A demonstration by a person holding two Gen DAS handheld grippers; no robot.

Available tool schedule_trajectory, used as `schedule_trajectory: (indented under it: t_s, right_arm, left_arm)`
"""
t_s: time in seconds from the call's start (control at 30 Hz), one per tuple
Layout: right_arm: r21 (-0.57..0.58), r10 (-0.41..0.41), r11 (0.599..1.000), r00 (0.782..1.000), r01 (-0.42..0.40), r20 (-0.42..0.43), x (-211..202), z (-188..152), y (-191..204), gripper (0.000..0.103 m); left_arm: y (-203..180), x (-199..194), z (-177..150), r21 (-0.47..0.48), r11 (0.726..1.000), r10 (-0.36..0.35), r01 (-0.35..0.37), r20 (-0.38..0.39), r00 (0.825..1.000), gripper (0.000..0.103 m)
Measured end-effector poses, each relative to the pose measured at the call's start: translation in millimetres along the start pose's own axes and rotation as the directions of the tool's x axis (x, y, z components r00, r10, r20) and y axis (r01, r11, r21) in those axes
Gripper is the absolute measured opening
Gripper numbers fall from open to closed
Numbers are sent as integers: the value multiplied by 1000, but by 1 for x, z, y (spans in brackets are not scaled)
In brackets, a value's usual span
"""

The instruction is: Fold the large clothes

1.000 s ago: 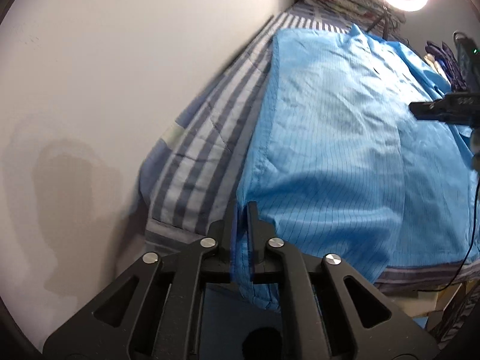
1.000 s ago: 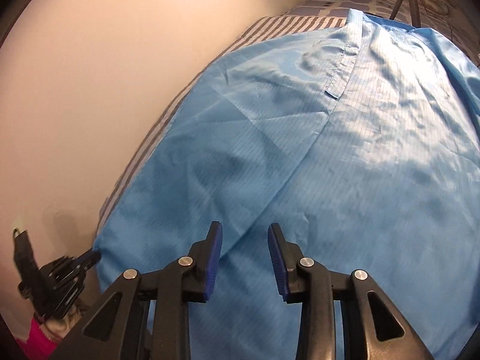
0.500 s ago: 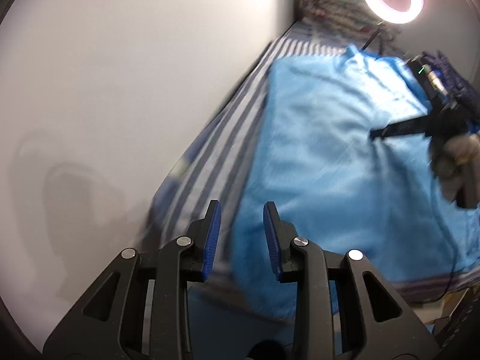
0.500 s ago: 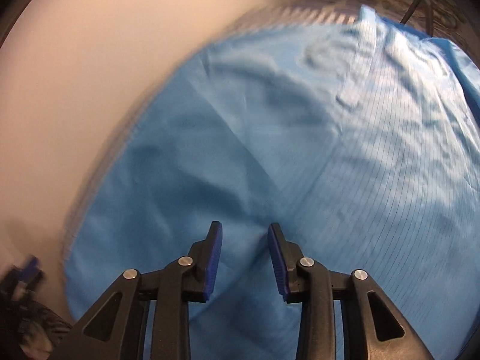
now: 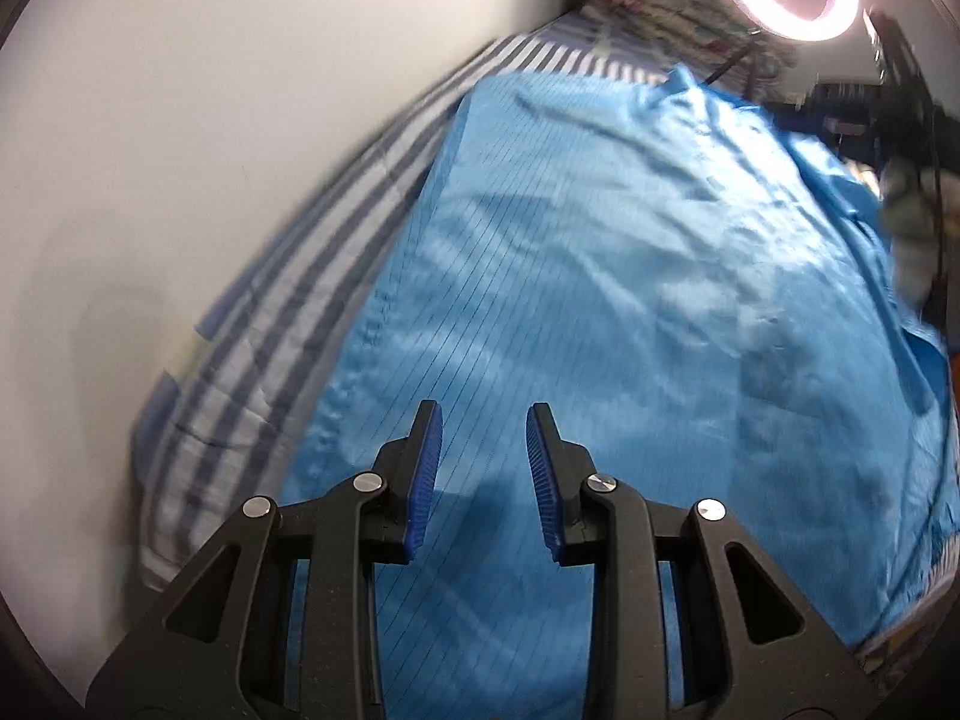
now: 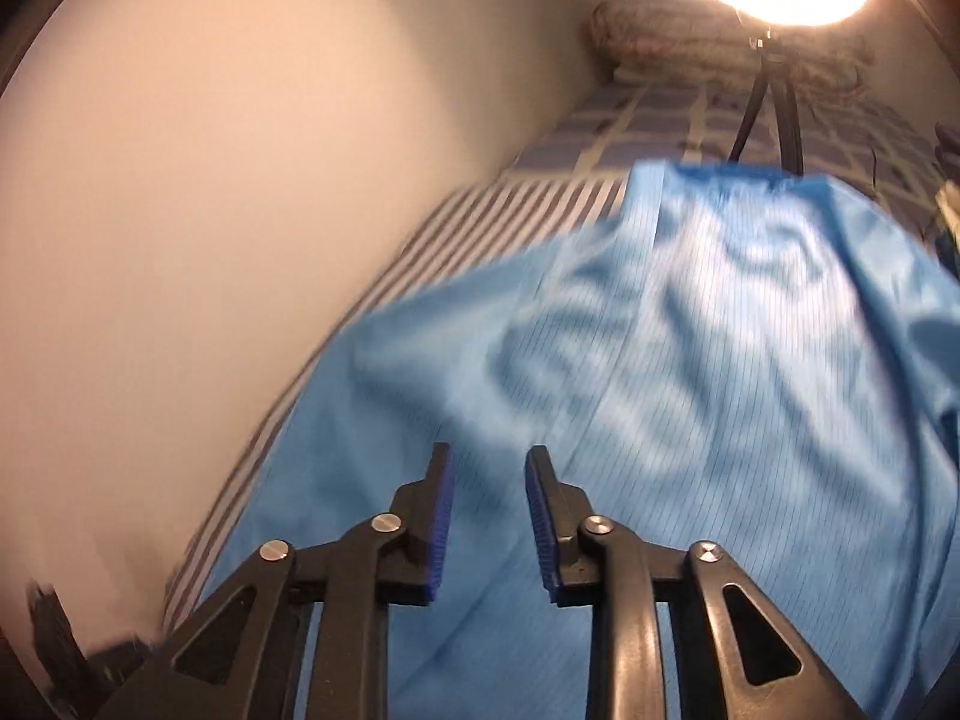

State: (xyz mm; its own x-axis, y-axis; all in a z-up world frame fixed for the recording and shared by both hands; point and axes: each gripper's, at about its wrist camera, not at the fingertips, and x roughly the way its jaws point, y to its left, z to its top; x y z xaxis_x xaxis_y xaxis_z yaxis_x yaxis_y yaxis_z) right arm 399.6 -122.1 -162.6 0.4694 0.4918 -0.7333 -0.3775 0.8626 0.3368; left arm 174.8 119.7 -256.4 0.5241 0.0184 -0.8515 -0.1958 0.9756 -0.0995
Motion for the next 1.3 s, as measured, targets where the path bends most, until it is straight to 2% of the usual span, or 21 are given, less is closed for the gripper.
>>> schedule_trajectory:
  t_s: [0.17,0.27,0.43,0.5,0.57,0.67,0.73,0.8,0.83,0.9,1.03,1.13,1.3]
  right_arm:
    - [21,26,999,1000,-26,12,50,47,-19,18]
    - [17,31,999,1000,-31,-4,88,68,-26,17]
    - [0,-53,999,998,53,-29,144,100,-55,17]
    - [50,-118,992,993,119,-22,155,114,-80,17]
    - [170,-155,973,988,155,-16,158,127,-113,20]
    - [268,-143,954,990,136,6,144,135,-138,21]
    - [272,-115,957,993,101,37,126,135,-141,23]
    - [258,-115,961,993,101,41,114,135,-139,23]
    - [246,-119,964,992,105,41,106,134,-136,23]
    - [212,-105,973,993,91,54,89,130,-128,23]
    - [139,-89,987,993,78,72,45,116,-107,27]
    - [94,-76,993,995,69,72,5,97,-88,29]
    - [35,-42,999,998,41,43,-56,55,-54,31]
  left_arm:
    - [7,29,-3,-73,997,25,-26,-23,999,29]
    - [1,36,3,-53,997,49,-50,-11,999,29]
    - [2,39,4,-84,995,55,-55,-1,999,31]
    - [1,39,5,-82,994,68,-67,1,998,32]
    - [-2,40,5,-69,995,79,-78,7,997,32]
    - [2,40,9,-88,994,59,-59,-3,998,33]
    - [5,35,12,-97,995,34,-34,2,999,33]
    - [9,24,13,-95,995,28,-25,25,999,35]
    - [12,18,13,-99,995,20,-17,36,999,47]
    - [17,6,13,-107,994,-27,33,52,998,58]
    - [28,-10,11,-79,996,-39,43,57,998,58]
    - [47,-17,7,-113,987,-109,112,37,993,58]
    - [79,-19,0,-165,971,-175,172,-3,985,58]
